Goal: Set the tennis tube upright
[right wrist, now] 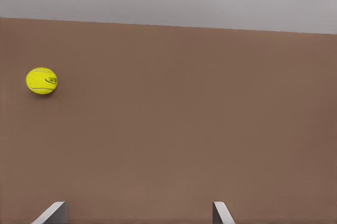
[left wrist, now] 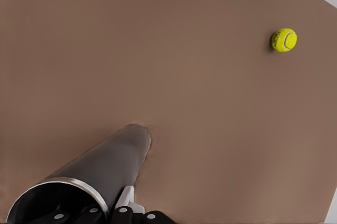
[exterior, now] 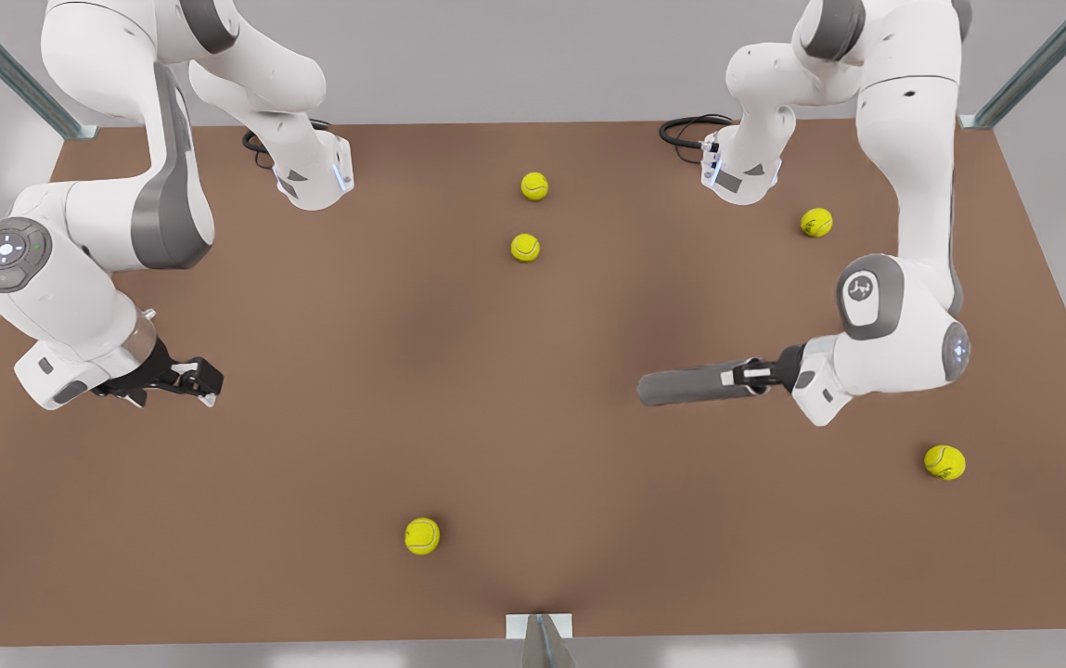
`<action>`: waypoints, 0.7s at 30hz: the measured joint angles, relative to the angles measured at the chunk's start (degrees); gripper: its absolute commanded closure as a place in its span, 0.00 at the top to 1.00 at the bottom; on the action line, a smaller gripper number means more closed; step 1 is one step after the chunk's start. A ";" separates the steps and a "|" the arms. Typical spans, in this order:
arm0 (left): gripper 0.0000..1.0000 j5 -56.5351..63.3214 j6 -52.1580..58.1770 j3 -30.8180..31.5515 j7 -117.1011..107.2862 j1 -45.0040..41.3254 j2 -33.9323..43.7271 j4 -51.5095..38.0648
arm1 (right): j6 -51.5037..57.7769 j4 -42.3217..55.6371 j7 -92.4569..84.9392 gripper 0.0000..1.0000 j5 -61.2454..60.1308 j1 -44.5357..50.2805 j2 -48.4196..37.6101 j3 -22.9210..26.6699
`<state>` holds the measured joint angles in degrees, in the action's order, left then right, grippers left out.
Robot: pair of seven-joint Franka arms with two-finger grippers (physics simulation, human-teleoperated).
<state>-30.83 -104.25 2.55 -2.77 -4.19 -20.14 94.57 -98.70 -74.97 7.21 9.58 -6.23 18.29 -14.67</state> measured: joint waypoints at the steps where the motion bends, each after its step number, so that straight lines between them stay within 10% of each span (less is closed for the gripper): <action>1: 0.21 2.32 0.08 0.00 -1.20 -0.04 0.71 0.00 | 0.00 0.00 0.00 1.00 0.00 -0.08 0.00 0.00; 21: 0.21 29.79 -4.11 0.18 -19.05 -1.36 -0.16 0.00 | 0.00 0.00 0.00 1.00 -0.01 0.09 0.48 0.00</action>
<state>-1.03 -108.36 2.73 -21.82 -5.54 -20.30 94.57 -98.70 -74.97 7.21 9.57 -6.14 18.76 -14.67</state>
